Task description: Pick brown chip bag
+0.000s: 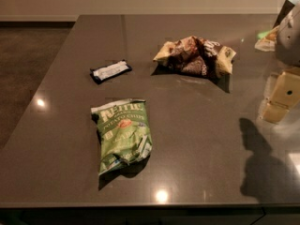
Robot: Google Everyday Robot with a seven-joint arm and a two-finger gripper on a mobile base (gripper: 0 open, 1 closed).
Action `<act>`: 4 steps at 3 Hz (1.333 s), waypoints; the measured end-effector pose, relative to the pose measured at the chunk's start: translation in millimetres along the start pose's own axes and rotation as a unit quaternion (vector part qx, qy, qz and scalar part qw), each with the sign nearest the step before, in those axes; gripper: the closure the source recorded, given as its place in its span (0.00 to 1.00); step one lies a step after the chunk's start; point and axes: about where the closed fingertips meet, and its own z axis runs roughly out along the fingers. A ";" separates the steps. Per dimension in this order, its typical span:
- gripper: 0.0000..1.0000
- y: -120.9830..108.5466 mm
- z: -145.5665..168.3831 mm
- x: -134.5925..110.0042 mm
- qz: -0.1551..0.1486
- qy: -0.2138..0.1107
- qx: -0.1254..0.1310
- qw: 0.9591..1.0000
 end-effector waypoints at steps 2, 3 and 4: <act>0.00 -15.4 9.3 -8.1 0.000 -0.006 0.011 1.000; 0.00 -44.8 28.9 -13.8 0.013 -0.016 0.019 1.000; 0.00 -78.2 50.0 -15.1 0.035 -0.026 0.030 0.999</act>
Offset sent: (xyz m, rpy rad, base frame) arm 0.0436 0.0089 -0.0137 0.0159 -0.0313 -0.0037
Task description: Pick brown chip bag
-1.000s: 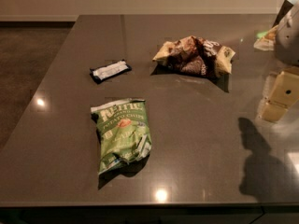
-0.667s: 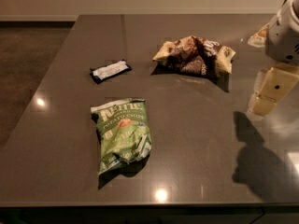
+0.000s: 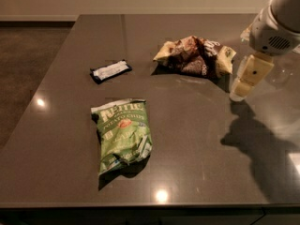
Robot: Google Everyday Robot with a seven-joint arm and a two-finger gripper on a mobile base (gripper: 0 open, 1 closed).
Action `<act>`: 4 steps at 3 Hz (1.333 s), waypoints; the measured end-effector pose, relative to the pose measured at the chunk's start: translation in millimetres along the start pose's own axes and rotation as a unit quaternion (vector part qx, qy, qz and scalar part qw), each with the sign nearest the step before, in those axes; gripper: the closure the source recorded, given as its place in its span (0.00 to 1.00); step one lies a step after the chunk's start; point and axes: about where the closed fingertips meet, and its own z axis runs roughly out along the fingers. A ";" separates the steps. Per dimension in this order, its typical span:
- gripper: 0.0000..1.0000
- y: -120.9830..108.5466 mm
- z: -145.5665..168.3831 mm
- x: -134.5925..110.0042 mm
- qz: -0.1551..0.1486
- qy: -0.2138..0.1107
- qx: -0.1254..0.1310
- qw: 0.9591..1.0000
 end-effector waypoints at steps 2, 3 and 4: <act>0.00 -92.5 60.5 -10.6 0.067 -0.020 0.024 0.997; 0.00 -118.6 83.1 -19.7 0.074 -0.018 0.028 0.997; 0.02 -135.2 111.0 -24.7 0.071 -0.005 0.021 0.997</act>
Offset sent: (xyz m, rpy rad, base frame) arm 0.1525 -0.0171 -0.0311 0.1127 -0.0587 -0.1796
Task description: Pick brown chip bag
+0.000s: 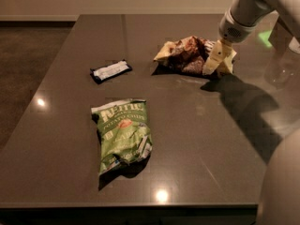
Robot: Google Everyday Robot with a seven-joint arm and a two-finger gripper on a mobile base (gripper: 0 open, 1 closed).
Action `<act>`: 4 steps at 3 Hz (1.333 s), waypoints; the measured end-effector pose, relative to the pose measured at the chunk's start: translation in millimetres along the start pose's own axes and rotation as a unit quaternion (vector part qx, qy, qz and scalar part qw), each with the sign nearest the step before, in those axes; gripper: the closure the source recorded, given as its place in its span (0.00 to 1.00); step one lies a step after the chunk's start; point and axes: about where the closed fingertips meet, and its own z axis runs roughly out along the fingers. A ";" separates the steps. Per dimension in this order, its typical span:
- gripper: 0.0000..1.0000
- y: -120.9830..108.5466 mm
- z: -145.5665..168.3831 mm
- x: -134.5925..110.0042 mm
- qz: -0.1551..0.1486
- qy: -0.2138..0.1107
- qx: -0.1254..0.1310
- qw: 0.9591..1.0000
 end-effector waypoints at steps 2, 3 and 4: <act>0.47 -0.9 14.5 -6.7 -0.011 0.005 -0.017 1.000; 0.70 2.8 8.0 -11.8 -0.018 -0.002 -0.018 1.000; 0.93 12.0 -11.5 -18.7 -0.020 -0.033 -0.028 0.999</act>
Offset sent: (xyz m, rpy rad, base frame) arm 0.0088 0.0106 -0.0041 -0.0059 0.0358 0.0488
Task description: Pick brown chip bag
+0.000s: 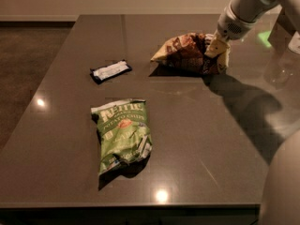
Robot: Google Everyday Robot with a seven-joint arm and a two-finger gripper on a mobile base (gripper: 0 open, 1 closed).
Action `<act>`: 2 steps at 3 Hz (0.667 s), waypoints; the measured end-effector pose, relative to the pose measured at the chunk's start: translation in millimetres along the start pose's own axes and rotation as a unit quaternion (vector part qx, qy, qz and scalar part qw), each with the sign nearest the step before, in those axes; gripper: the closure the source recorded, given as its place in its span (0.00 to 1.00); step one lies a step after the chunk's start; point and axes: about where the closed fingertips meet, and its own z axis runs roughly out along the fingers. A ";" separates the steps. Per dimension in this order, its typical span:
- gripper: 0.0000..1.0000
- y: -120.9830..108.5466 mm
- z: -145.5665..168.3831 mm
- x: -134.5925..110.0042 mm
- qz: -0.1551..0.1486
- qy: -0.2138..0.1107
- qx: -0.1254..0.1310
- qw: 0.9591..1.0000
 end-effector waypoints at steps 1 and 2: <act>1.00 8.4 -35.0 -13.6 0.000 -0.056 -0.003 0.998; 1.00 14.5 -72.0 -30.5 -0.007 -0.112 -0.002 0.994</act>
Offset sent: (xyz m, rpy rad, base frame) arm -0.0506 0.0179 0.1278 0.3000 -0.1709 0.1126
